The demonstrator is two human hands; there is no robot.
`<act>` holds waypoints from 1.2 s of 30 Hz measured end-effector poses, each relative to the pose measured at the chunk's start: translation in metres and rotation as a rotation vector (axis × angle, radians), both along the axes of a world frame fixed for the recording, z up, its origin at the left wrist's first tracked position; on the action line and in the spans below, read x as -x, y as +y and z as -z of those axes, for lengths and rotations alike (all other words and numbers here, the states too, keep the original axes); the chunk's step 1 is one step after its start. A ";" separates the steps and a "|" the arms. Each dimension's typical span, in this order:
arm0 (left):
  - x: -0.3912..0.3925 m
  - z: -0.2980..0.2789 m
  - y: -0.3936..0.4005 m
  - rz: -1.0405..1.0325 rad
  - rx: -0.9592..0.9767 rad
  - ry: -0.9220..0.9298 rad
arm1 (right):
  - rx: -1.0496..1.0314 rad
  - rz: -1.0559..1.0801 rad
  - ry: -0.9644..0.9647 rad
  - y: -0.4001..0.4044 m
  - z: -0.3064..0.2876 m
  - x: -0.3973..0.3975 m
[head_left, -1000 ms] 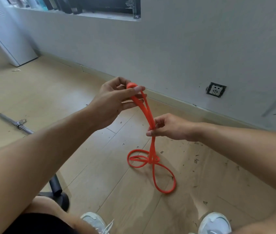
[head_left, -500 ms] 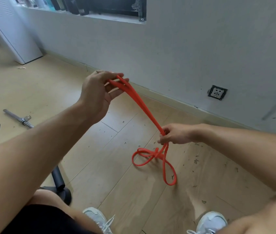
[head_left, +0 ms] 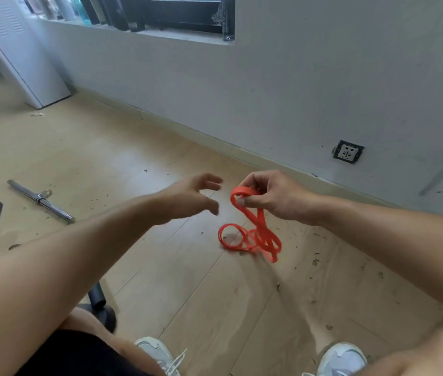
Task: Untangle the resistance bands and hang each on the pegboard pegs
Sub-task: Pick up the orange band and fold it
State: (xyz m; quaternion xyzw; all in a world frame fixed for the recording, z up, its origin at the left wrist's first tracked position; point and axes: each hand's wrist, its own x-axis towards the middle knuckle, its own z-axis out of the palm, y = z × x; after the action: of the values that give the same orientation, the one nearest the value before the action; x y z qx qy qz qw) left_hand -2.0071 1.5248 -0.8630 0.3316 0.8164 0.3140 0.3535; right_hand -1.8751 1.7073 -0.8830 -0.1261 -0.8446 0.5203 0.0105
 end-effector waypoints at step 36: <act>-0.005 -0.029 0.008 -0.123 -0.466 0.558 | -0.139 -0.001 -0.120 0.012 0.002 -0.007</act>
State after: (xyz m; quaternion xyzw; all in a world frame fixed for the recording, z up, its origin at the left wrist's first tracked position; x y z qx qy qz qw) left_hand -2.0016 1.5328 -0.8339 0.4263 0.8064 0.4097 0.0126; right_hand -1.8684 1.7190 -0.8845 -0.1556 -0.8778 0.4518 -0.0316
